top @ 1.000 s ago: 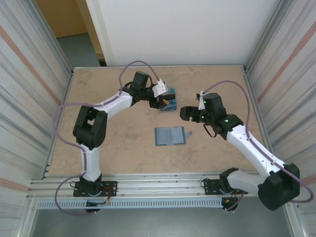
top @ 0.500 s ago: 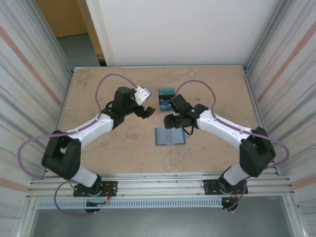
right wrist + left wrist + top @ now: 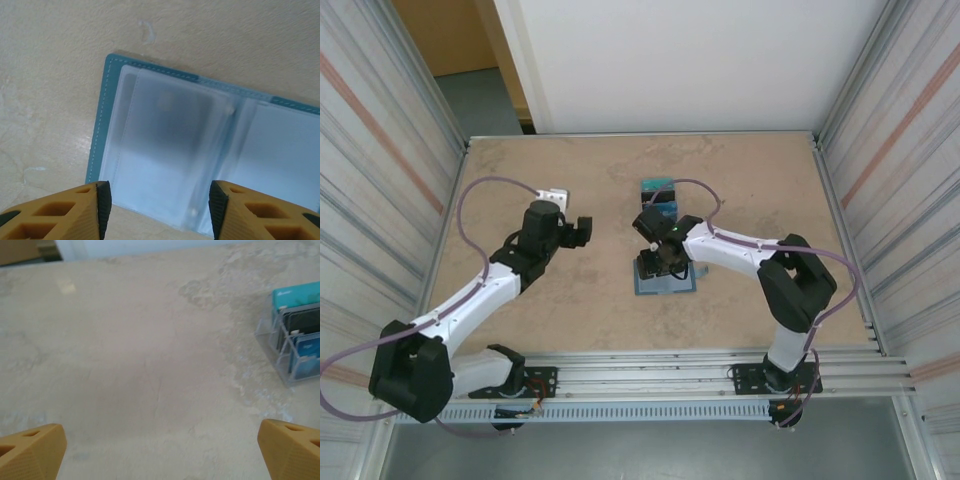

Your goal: Take the credit cards out of the card holder

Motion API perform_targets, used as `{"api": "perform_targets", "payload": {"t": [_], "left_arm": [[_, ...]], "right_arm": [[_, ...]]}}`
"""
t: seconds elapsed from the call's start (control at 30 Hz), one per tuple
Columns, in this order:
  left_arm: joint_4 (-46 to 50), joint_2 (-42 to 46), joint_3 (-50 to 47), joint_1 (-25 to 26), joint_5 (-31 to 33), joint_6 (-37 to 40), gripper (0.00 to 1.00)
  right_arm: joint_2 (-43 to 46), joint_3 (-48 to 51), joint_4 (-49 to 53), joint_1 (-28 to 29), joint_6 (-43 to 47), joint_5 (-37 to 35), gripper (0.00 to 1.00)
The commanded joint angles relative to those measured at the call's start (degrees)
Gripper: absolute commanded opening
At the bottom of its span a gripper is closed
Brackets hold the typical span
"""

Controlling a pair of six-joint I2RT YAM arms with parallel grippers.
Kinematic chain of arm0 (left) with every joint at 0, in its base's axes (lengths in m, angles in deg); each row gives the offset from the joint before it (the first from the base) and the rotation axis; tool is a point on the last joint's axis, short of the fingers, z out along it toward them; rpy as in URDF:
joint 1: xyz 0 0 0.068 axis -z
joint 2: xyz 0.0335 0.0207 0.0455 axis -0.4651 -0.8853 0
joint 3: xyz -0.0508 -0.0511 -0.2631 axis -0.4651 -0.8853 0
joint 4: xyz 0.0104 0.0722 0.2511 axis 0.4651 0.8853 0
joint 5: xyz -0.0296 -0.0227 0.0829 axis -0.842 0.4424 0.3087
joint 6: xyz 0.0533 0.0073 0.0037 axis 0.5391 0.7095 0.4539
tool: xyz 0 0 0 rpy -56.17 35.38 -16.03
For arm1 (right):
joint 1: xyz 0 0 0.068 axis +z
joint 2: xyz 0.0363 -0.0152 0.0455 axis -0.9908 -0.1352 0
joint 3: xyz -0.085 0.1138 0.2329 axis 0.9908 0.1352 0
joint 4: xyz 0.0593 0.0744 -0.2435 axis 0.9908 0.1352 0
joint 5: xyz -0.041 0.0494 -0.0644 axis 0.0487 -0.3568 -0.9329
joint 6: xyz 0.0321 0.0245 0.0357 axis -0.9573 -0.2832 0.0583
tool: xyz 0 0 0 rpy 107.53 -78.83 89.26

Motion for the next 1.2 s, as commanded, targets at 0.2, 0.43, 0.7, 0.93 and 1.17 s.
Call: {"api": "perform_targets", "payload": {"t": [0.2,0.43,0.7,0.93,1.17], "left_arm": [[4.3,2.5,-2.5,-0.2,3.8,-6.6,0.99],[4.6,0.6,-2.3,-0.2,3.3,-7.4,0.99],[4.7,0.3,-2.4,-0.2,3.5,-7.5,0.99],[5.3,0.3,-2.1,-0.2,3.4,-7.2,0.99],[6.0,1.1,-1.5,-0.3,3.2,-6.9,0.99]], "right_arm": [[-5.1,-3.5,3.5,2.3,-1.6,-1.4,0.64],[-7.7,-5.3,5.3,3.9,-1.5,-4.9,0.72],[-9.6,-5.3,5.8,4.2,-1.8,-6.0,0.70],[-11.1,-5.3,6.2,4.2,-2.0,-6.2,0.65],[-8.7,-4.1,4.7,4.0,-1.5,-4.4,0.63]]}}
